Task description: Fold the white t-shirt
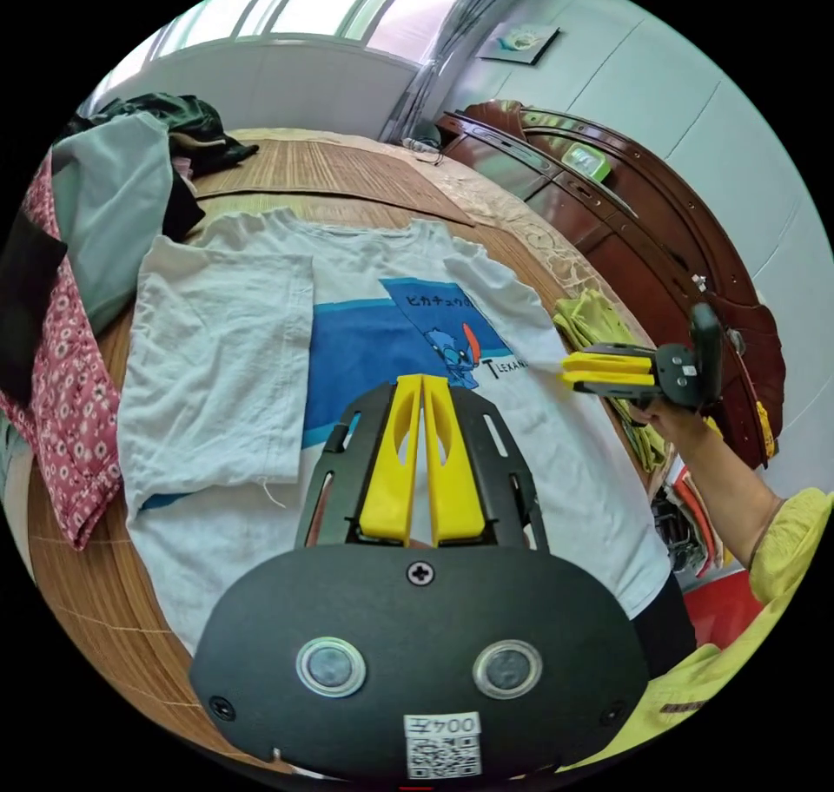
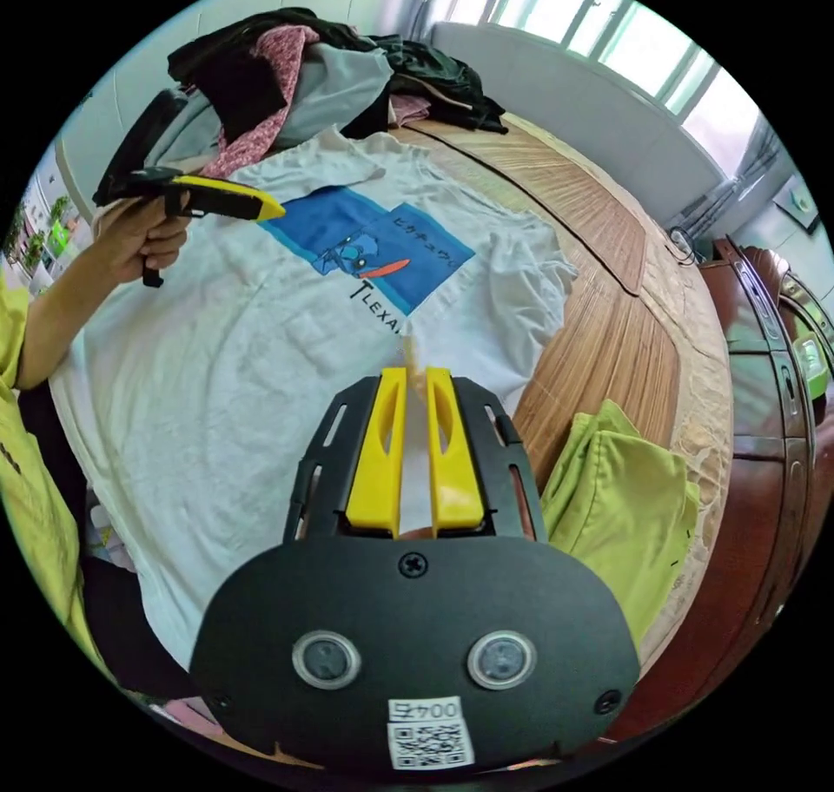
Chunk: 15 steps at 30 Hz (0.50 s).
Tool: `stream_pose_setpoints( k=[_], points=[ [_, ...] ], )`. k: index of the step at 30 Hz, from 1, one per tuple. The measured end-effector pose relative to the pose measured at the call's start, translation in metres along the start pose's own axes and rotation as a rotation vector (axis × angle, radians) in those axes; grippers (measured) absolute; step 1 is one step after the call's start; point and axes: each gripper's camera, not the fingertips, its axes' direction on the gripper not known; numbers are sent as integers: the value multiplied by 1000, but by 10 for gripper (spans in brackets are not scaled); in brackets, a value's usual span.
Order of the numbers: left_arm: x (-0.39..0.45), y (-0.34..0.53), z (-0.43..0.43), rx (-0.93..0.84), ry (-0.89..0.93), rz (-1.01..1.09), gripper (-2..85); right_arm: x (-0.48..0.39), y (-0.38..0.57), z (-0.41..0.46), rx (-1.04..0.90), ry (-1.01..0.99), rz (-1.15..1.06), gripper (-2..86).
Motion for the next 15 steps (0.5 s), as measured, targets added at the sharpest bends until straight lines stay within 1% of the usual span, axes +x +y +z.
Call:
stream_pose_setpoints(
  k=[2, 5, 7, 8, 10, 13, 14, 15],
  points=[
    [-11, -1, 12, -12, 36, -33, 2, 4, 7, 4, -11, -18, 41, 87],
    [-16, -8, 22, -14, 41, -31, 2, 34, 25, -14, 91, -145, 240, 105],
    [-15, -13, 24, -1, 38, -18, 2, 69, 56, -29, 200, -240, 548, 91],
    [-13, -16, 25, 7, 42, -4, 2, 77, 65, -31, 229, -268, 622, 87],
    [-8, -22, 25, 20, 39, 26, 2, 100, 103, -36, 342, -341, 872, 85],
    [4, -36, 28, 37, 51, 52, 2, 113, 134, -32, 349, -371, 1066, 81],
    [10, -45, 31, 50, 55, 53, 2, 115, 140, -31, 359, -394, 1099, 80],
    [14, -50, 33, 55, 53, 55, 2, 120, 154, -26, 387, -469, 1162, 76]
  ],
)
